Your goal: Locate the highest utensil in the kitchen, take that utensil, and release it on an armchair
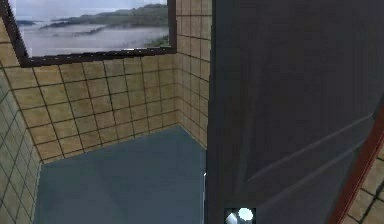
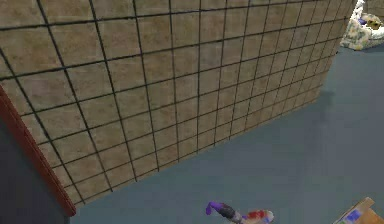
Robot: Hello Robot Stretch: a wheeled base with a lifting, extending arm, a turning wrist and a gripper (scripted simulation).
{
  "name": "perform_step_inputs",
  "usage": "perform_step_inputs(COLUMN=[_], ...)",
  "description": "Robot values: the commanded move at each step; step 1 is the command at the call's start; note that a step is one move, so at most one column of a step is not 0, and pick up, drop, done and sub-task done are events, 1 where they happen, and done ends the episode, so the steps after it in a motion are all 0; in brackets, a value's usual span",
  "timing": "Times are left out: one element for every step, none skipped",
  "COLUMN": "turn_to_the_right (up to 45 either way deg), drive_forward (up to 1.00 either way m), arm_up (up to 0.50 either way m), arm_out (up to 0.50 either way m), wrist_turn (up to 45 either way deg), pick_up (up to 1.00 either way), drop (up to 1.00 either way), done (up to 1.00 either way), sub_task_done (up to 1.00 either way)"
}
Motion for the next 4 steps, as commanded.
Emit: perform_step_inputs(turn_to_the_right=[-30.0,0.0,0.0,45.0], drive_forward=[0.0,0.6,0.3,0.0], arm_up=[0.0,0.0,0.0,0.0], arm_out=[0.0,0.0,0.0,0.0], wrist_turn=[0.0,0.0,0.0,0.0], pick_up=[0.0,0.0,0.0,0.0], drop=[0.0,0.0,0.0,0.0], done=[0.0,0.0,0.0,0.0], sub_task_done=[0.0,0.0,0.0,0.0])
